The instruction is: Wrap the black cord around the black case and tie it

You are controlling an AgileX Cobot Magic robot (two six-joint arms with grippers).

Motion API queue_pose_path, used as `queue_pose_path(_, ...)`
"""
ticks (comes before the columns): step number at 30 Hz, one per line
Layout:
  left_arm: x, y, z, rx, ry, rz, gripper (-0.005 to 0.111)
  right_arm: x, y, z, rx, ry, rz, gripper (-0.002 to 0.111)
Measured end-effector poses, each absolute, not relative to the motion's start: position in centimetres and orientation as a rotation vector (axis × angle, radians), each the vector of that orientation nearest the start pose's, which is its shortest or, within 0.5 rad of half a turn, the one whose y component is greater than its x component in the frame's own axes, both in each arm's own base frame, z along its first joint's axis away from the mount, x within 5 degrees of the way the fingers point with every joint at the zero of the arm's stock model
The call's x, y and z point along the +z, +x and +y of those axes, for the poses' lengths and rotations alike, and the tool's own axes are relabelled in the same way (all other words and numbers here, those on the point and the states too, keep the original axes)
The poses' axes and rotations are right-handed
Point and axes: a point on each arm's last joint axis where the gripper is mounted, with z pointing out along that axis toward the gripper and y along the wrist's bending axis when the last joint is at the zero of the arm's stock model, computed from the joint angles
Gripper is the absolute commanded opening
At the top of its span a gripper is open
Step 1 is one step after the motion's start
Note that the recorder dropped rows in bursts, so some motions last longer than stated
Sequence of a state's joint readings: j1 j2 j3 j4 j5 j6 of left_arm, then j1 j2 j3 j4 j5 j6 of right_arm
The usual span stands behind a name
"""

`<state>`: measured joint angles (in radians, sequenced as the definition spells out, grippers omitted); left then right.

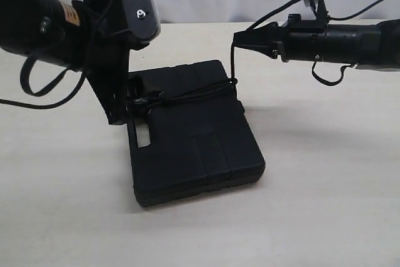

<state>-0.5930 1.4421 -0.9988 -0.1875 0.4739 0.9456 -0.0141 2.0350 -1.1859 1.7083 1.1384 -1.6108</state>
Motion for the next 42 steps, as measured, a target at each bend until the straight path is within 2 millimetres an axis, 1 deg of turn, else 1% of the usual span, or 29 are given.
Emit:
queue_pose_path(3,26.7,25.2,-17.7,0.001,1.501,1.803,0.067,18.6,39.5,7.6,1.302,-0.437,1.919,0.004)
queue_pose_path(6,25.6,25.8,-18.1,-0.008,1.437,1.802,0.067,18.7,39.5,7.6,1.305,-0.444,1.917,0.004)
queue_pose_path(10,23.1,27.5,-19.0,-0.023,1.344,1.838,0.066,18.7,39.5,7.6,1.305,-0.444,1.917,0.004)
queue_pose_path(12,21.3,28.5,-19.5,-0.006,1.327,1.853,0.055,18.7,39.5,7.6,1.305,-0.444,1.917,0.004)
queue_pose_path(13,20.6,28.8,-19.6,0.000,1.320,1.859,0.045,18.7,39.5,7.6,1.305,-0.444,1.917,0.004)
queue_pose_path(16,18.7,29.9,-20.0,0.037,1.286,1.848,0.007,18.7,39.5,7.6,1.305,-0.444,1.917,0.004)
queue_pose_path(17,18.4,30.2,-20.1,0.049,1.272,1.837,0.000,18.7,39.5,7.6,1.305,-0.444,1.917,0.004)
queue_pose_path(20,18.2,30.8,-20.2,0.074,1.225,1.801,0.000,18.7,39.5,7.6,1.305,-0.444,1.917,0.004)
queue_pose_path(23,18.2,31.3,-20.3,0.076,1.143,1.783,0.000,18.6,39.5,7.6,1.309,-0.444,1.917,0.004)
queue_pose_path(25,17.5,31.6,-20.5,0.077,1.129,1.773,0.000,18.5,39.5,7.9,1.315,-0.450,1.919,0.004)
queue_pose_path(28,16.2,32.1,-21.2,0.049,1.173,1.774,0.000,18.4,39.4,8.2,1.320,-0.456,1.921,0.004)
queue_pose_path(29,15.6,32.2,-21.6,0.036,1.211,1.769,0.000,18.4,39.4,8.3,1.322,-0.459,1.921,0.004)
queue_pose_path(32,14.5,32.2,-22.5,0.014,1.289,1.743,0.000,18.3,39.4,8.3,1.319,-0.457,1.925,0.004)
queue_pose_path(37,13.5,31.7,-23.3,-0.007,1.354,1.738,0.000,18.3,39.5,8.3,1.315,-0.458,1.926,0.004)
queue_pose_path(42,13.0,31.6,-23.2,-0.003,1.382,1.767,0.000,18.3,39.5,8.3,1.313,-0.457,1.927,0.004)
